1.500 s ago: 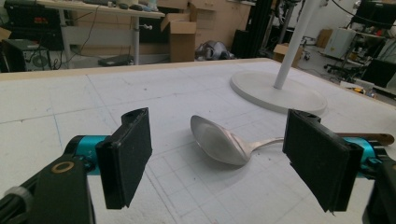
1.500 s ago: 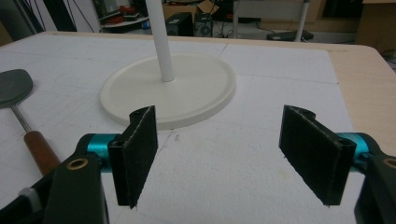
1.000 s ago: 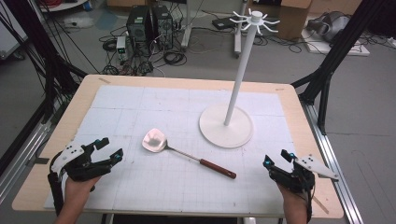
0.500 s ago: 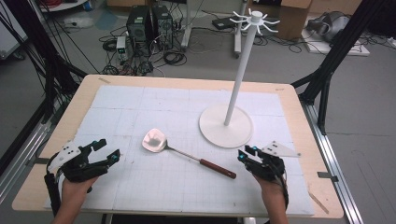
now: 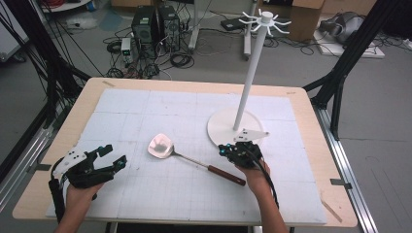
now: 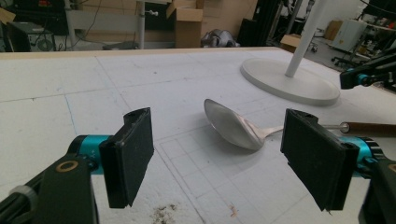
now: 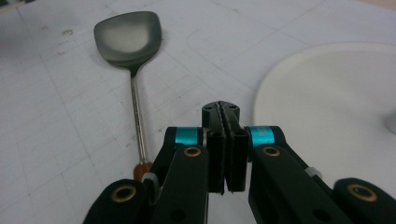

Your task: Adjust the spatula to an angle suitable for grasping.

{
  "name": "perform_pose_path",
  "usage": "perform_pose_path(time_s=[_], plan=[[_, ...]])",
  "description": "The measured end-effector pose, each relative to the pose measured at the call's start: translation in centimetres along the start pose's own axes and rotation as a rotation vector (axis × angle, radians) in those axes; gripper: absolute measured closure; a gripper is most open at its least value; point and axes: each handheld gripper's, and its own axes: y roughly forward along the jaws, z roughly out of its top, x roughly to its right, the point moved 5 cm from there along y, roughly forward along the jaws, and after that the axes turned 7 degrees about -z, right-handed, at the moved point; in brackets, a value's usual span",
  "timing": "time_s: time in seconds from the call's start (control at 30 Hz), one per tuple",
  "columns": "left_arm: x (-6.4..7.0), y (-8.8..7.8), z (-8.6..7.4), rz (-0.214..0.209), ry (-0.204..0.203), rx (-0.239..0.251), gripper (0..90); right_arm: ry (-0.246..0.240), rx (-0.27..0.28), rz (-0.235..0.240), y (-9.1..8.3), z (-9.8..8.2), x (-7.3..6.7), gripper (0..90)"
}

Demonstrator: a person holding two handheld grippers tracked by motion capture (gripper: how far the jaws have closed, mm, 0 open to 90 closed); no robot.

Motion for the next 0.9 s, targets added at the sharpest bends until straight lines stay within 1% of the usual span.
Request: perform_pose_path(time_s=[0.03, 0.07, 0.1, 0.17, 0.23, 0.27, 0.3, 0.33, 0.4, 0.47, 0.5, 0.53, 0.57, 0.6, 0.63, 0.7, 0.8, 0.9], plan=[[0.0, 0.0, 0.0, 0.0, 0.0, 0.0, 25.7, 0.0, 0.0, 0.0, 0.0, 0.0, 0.0, 89.7], [0.0, 0.0, 0.0, -0.001, 0.0, 0.0, 25.6, -0.025, -0.034, 0.031, 1.4, 0.5, -0.6, 89.7], [0.0, 0.0, 0.0, 0.0, -0.004, 0.001, 25.7, -0.03, -0.047, 0.036, 1.7, 0.6, -0.8, 89.7], [-0.1, 0.0, 0.0, 0.001, -0.004, -0.001, 25.6, -0.066, -0.092, 0.068, 3.2, 1.1, -1.6, 89.7], [-0.2, -0.1, 0.0, 0.005, -0.005, -0.001, 25.7, -0.095, -0.122, 0.09, 4.4, 1.6, -2.3, 89.7], [-0.2, -0.1, 0.0, 0.005, -0.007, 0.0, 25.7, -0.102, -0.136, 0.104, 4.9, 1.9, -2.6, 89.7], [-0.2, -0.1, 0.0, 0.005, -0.007, 0.0, 25.6, -0.102, -0.136, 0.104, 4.9, 1.9, -2.6, 89.7], [-0.4, -0.2, 0.0, 0.008, -0.01, 0.002, 25.7, -0.113, -0.161, 0.124, 6.0, 2.2, -3.1, 89.7], [-0.5, -0.3, 0.0, 0.012, -0.013, 0.004, 25.7, -0.128, -0.186, 0.147, 6.9, 2.3, -3.7, 89.7], [-0.6, -0.3, -0.1, 0.012, -0.016, 0.002, 25.6, -0.156, -0.213, 0.169, 7.7, 2.3, -4.3, 89.7], [-0.6, -0.3, -0.1, 0.012, -0.016, 0.002, 25.7, -0.156, -0.213, 0.169, 7.7, 2.3, -4.3, 89.7], [-0.6, -0.3, -0.1, 0.012, -0.016, 0.001, 25.7, -0.174, -0.234, 0.187, 8.2, 2.3, -4.7, 89.7], [-0.6, -0.3, -0.1, 0.012, -0.016, 0.001, 25.7, -0.172, -0.244, 0.198, 8.4, 2.2, -4.9, 89.7], [-0.6, -0.3, -0.1, 0.012, -0.016, 0.0, 25.7, -0.18, -0.248, 0.211, 8.6, 2.2, -5.1, 89.7], [-0.6, -0.3, -0.1, 0.012, -0.016, 0.0, 25.6, -0.19, -0.252, 0.213, 8.7, 2.1, -5.2, 89.7], [-0.6, -0.3, -0.1, 0.011, -0.016, 0.0, 25.7, -0.192, -0.266, 0.223, 8.7, 1.9, -5.3, 89.7], [-0.6, -0.2, -0.1, 0.011, -0.019, 0.002, 25.7, -0.198, -0.266, 0.23, 8.8, 1.9, -5.3, 89.7], [-0.6, -0.2, -0.1, 0.011, -0.021, 0.0, 25.7, -0.213, -0.274, 0.255, 8.6, 1.8, -5.7, 89.7]])
